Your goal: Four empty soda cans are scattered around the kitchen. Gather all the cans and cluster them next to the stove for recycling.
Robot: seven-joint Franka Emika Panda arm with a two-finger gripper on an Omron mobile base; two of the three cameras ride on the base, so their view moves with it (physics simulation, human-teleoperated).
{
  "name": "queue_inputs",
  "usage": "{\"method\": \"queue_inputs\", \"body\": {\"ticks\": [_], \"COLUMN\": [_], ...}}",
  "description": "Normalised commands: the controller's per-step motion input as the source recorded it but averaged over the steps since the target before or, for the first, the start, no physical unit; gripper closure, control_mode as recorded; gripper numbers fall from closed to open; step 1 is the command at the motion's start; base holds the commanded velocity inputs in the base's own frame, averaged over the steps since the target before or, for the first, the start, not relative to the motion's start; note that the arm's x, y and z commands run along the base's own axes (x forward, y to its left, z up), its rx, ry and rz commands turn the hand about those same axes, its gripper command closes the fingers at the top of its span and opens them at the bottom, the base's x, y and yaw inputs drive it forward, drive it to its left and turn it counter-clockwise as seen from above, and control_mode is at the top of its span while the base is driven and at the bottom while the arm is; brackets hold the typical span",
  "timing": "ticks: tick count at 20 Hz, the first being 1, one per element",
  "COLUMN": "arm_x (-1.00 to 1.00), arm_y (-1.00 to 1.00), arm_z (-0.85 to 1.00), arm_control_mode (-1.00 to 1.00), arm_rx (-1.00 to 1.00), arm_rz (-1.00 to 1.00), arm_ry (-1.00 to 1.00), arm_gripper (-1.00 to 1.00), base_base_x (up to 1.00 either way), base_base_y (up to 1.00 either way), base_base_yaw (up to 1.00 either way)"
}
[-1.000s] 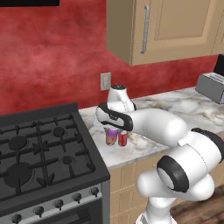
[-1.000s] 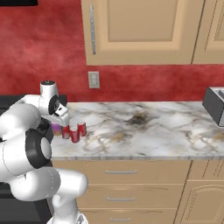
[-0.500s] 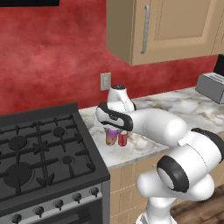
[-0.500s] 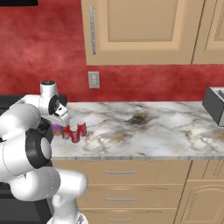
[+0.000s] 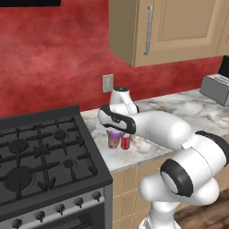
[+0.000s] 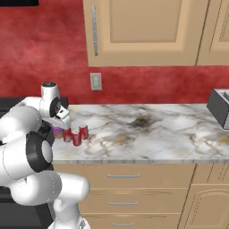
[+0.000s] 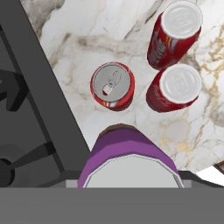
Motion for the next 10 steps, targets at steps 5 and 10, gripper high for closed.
{"method": "queue_inputs", "body": {"ticks": [5,10], "arm_x": [0.00,0.00], "arm_y": [0.01,0.02], "arm_z": [0.02,0.19], "arm_control_mode": [-1.00,-1.00], "arm_rx": [-0.01,0.00], "arm_rz": [0.01,0.04], "arm_ry": [0.00,0.00], "arm_gripper": [1.00,1.00], "base_base_x": [0.00,0.00], "base_base_y": [0.00,0.00], "base_base_yaw": [0.00,0.00]}}
